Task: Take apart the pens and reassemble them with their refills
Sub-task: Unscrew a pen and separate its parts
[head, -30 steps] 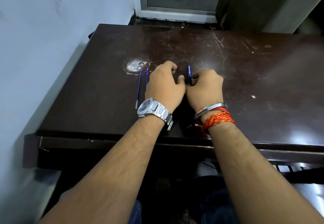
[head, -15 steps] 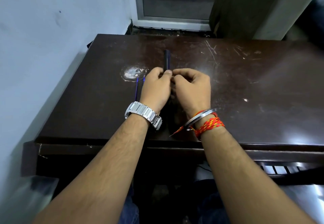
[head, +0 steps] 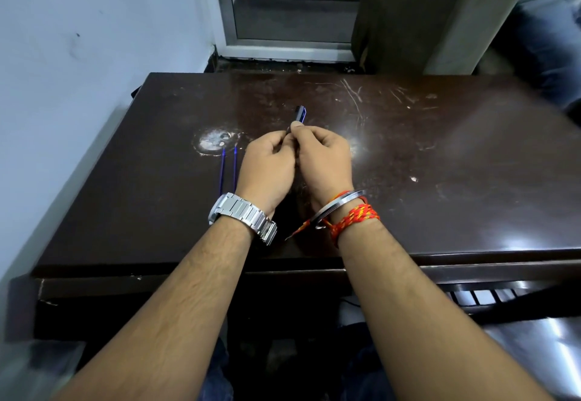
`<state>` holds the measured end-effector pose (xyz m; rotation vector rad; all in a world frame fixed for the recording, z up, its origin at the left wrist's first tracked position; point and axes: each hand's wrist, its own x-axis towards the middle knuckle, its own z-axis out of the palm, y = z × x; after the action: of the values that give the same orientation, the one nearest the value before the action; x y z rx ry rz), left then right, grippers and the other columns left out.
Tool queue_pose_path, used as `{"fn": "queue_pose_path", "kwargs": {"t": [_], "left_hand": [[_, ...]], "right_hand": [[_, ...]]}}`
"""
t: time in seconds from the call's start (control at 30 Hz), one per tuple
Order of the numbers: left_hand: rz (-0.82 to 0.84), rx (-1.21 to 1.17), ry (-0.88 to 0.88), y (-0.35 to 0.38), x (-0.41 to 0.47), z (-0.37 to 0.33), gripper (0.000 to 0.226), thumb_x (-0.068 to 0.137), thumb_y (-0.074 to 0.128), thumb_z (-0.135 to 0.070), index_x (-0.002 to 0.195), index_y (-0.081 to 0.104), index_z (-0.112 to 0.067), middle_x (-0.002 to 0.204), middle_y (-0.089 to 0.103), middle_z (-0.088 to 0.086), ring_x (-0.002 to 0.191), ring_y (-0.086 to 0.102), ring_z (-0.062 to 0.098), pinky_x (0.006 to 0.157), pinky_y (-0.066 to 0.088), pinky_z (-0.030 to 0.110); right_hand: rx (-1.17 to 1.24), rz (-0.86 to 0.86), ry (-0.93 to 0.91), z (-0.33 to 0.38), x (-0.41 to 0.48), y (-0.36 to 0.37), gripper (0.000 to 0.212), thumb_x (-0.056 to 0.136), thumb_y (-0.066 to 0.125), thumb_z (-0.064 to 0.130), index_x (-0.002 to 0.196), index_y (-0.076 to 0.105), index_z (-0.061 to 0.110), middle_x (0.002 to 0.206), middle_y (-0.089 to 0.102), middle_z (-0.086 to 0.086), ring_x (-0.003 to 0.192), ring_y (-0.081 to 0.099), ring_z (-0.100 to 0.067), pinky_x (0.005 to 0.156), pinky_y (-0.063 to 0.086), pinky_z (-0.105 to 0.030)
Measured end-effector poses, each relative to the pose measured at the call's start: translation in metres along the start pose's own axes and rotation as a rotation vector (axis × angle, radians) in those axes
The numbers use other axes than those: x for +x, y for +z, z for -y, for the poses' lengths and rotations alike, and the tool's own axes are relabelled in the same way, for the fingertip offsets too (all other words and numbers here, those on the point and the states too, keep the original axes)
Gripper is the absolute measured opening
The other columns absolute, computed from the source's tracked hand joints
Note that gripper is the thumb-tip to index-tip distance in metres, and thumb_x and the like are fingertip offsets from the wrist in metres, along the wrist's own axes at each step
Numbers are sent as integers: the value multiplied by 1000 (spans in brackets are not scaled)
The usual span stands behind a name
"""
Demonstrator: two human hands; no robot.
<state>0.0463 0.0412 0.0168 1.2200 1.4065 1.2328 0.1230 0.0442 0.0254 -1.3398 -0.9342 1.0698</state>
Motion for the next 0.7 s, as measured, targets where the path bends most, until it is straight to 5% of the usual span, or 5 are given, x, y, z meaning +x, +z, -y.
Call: {"fn": "queue_pose_path", "kwargs": {"t": [0.17, 0.3, 0.47, 0.57, 0.7], "left_hand": [[-13, -7, 32, 2, -3, -6, 25, 95, 54, -32, 87, 75, -23, 68, 71, -3, 60, 59, 14, 56, 46, 32], [-2, -1, 42, 2, -6, -6, 24, 96, 53, -38, 98, 75, -28, 83, 76, -7, 78, 70, 14, 74, 58, 40], [-32, 53, -231, -11, -8, -5, 47, 71, 54, -67, 68, 61, -20, 46, 44, -11, 33, 37, 11, 37, 29, 18], [-145, -37, -283, -16, -6, -3, 24, 73, 50, -36, 70, 66, -19, 48, 47, -6, 38, 38, 16, 36, 28, 18], [-184, -18, -213, -16, -5, 2, 16, 80, 55, -18, 69, 65, -13, 59, 52, 2, 38, 47, 17, 48, 44, 32]], "right_hand": [[94, -11, -48, 2, 0, -3, 30, 92, 65, 21, 63, 70, 13, 60, 61, 0, 63, 54, -13, 61, 46, -29], [196, -2, -32, 3, 1, -3, 25, 89, 69, 18, 66, 72, 11, 68, 65, -7, 72, 59, -20, 73, 52, -41], [181, -173, -118, 8, 9, -10, 15, 89, 71, 26, 80, 76, 16, 64, 65, 3, 63, 58, -11, 69, 54, -37], [-61, -258, -152, 8, 14, -21, 19, 88, 70, 35, 76, 75, 21, 56, 61, 7, 56, 58, -14, 65, 56, -36], [-585, -109, -107, 5, 12, -33, 24, 83, 72, 35, 75, 79, 14, 65, 70, 0, 73, 67, -16, 73, 52, -25]]}}
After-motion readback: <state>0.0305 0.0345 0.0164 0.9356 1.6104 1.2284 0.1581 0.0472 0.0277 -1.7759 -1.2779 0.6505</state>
